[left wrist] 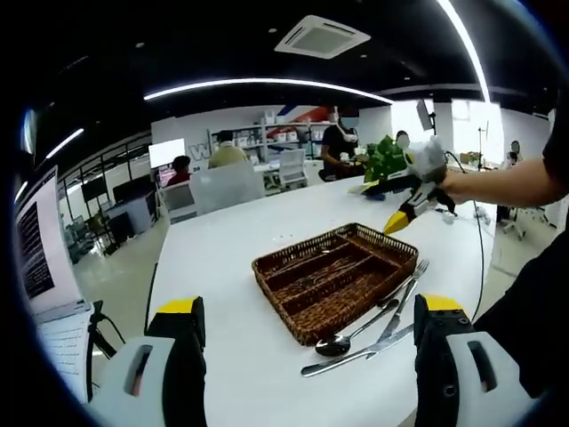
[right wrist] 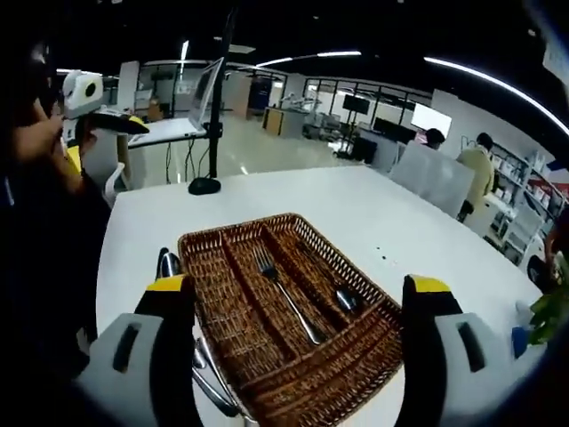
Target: Arrange the knives, forks, and spoons in their matching storage slots by inserting each utensil handle-first until every utensil is classified and aligned in the correct compartment
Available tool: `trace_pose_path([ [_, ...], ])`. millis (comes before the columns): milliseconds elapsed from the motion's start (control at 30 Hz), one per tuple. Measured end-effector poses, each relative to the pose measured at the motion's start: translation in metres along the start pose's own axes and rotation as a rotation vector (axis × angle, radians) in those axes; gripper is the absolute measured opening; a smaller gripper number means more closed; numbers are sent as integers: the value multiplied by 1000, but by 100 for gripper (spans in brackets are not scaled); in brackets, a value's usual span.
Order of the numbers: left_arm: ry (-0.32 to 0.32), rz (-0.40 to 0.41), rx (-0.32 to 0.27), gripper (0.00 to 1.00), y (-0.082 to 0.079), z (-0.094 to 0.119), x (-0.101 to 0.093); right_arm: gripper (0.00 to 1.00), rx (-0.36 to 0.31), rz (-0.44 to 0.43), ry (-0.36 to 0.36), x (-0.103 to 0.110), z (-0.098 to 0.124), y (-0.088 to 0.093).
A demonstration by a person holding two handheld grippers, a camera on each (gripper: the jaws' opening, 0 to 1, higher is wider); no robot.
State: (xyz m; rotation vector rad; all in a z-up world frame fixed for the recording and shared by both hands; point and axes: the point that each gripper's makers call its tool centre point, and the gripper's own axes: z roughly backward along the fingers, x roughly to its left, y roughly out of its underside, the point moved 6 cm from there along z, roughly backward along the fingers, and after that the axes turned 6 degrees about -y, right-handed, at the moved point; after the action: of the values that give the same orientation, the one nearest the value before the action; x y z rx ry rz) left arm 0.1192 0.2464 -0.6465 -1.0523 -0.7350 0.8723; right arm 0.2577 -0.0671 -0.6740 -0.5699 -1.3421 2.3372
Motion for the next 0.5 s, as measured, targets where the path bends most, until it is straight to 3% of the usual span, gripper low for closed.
trace_pose_path([
  [300,24,-34,0,99,-5,-7,-5,100,-51,-52,69,15,47,-2],
  [367,26,-35,-6,99,-7,-8,-6,100,-89,-89,90,19,59,-3],
  [500,27,-22,-12,99,-9,-8,-6,100,-85,-90,118,29,79,4],
])
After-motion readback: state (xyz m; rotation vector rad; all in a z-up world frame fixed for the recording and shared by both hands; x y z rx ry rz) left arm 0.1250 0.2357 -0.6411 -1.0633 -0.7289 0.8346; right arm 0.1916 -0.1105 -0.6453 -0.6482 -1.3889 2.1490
